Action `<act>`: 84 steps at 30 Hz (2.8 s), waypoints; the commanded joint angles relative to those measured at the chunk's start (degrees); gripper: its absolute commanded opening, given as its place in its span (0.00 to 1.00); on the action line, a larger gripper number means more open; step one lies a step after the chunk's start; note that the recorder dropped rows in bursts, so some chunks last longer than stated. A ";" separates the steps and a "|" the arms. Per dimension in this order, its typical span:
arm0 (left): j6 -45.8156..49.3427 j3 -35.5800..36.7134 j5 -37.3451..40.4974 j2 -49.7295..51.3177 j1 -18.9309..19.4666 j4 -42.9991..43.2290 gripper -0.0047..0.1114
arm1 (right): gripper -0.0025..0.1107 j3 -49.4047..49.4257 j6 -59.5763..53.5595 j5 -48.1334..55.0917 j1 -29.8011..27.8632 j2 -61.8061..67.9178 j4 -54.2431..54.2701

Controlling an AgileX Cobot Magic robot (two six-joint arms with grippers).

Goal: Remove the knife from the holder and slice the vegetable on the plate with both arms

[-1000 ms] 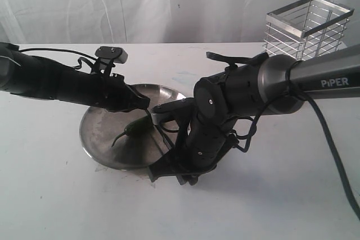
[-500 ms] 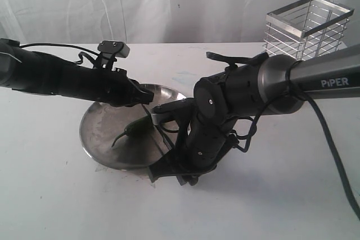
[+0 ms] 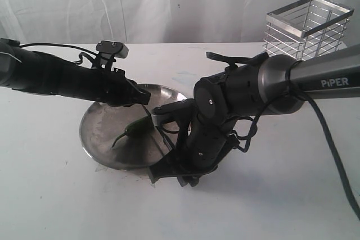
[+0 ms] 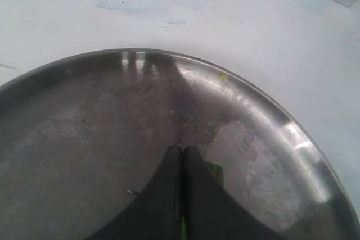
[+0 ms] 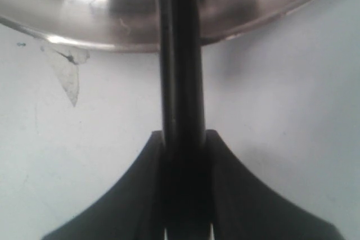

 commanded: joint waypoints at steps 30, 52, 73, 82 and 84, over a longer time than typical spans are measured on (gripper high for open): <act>-0.25 -0.06 -2.19 7.22 -0.14 6.79 0.04 | 0.02 0.28 -0.34 0.53 -0.47 -0.11 0.12; -9.41 2.03 7.09 -3.33 -0.14 6.34 0.04 | 0.02 0.28 -0.34 0.65 -0.47 -0.11 0.34; -8.66 8.75 6.58 -1.39 -2.24 0.34 0.04 | 0.02 0.28 -0.34 0.55 -0.47 -0.11 0.43; -7.46 8.75 0.42 -0.79 -5.39 3.06 0.04 | 0.02 0.28 -0.34 0.55 -0.47 -0.11 0.43; -7.59 8.75 0.31 -0.79 -5.39 3.04 0.04 | 0.02 0.28 -0.34 0.55 -0.47 -0.11 0.43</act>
